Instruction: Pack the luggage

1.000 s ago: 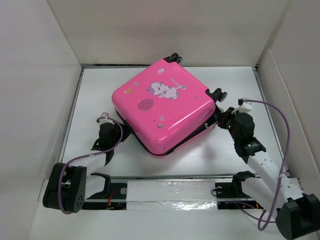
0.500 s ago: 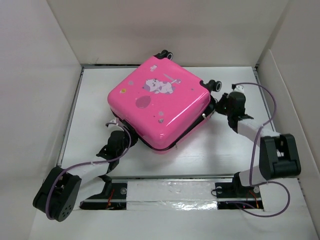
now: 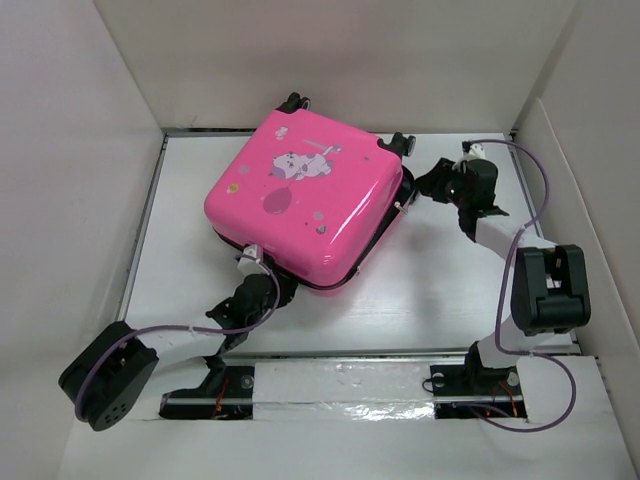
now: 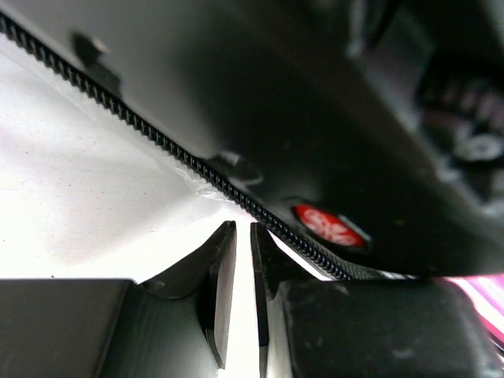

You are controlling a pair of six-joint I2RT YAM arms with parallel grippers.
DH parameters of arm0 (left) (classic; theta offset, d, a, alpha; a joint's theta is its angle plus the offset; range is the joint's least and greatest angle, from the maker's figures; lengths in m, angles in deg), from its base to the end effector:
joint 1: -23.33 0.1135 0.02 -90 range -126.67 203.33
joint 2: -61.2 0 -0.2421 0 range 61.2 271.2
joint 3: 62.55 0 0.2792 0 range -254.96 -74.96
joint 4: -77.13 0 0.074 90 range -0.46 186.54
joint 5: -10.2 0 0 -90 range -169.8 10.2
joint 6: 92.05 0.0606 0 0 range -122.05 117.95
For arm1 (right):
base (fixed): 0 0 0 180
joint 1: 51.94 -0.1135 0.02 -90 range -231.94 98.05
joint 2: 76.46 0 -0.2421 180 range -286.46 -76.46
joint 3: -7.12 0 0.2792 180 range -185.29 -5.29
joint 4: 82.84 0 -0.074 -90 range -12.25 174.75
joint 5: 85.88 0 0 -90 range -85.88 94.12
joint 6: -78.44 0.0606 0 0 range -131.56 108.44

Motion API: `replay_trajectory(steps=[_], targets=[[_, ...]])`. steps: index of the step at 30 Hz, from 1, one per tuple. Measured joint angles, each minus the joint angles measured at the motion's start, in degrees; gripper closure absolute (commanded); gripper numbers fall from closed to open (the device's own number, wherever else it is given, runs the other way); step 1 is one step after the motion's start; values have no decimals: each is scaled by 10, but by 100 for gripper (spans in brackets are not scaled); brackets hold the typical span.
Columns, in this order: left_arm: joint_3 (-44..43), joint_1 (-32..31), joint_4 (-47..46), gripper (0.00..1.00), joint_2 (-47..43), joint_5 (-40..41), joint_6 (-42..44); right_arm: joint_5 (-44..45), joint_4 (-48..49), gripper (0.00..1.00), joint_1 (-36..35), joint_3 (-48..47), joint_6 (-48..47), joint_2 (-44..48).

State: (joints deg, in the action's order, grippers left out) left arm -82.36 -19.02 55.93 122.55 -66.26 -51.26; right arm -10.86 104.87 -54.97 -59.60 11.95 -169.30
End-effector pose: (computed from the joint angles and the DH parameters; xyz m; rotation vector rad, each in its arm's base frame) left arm 0.1851 -0.1495 0.0946 -0.2849 1.9886 -0.8326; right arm 0.4070 0.0372 0.1905 0.1615 1.9133 0.5610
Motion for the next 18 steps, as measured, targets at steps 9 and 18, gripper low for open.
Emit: replay_trajectory(steps=[9,18], targets=[[-34,-1,17,82,26,3,7,-3,49,100,-100,181,-1,291],[-25,48,89,69,-75,-6,14,-3,7,80,-285,340,-49,445]])
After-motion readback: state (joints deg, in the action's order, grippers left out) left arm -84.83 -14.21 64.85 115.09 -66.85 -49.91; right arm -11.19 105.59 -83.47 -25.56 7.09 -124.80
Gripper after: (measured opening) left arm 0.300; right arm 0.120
